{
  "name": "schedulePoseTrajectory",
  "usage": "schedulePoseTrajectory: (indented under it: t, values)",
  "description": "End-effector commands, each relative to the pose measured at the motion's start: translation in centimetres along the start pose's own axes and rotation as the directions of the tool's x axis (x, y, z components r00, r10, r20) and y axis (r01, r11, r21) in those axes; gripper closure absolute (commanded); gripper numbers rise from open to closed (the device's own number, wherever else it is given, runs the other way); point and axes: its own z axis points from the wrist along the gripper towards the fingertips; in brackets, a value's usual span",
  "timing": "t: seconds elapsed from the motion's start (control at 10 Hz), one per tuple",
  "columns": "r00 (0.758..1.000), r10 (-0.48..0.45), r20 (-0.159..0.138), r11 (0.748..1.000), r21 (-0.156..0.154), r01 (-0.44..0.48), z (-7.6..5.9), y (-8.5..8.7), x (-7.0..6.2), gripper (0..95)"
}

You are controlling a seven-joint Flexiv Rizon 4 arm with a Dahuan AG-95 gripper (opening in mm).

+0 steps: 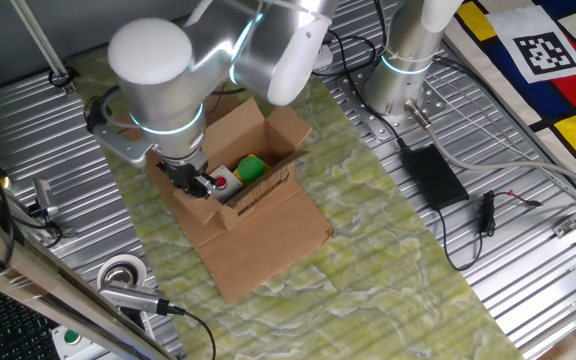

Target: Open a box

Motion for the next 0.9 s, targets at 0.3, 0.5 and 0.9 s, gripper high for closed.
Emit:
schedulePoseTrajectory:
  t: [0.3,0.5,0.9]
  values:
    - [1.000,-0.001,-0.010,1.000,0.001,0.001,1.7,-0.2,-0.1,95.0]
    - [1.000,-0.003,-0.010,1.000,0.001,0.003,2.7,-0.2,-0.1,95.0]
    - [0.994,-0.004,-0.108,0.998,-0.056,-0.002,-0.1,-0.8,0.3,95.0]
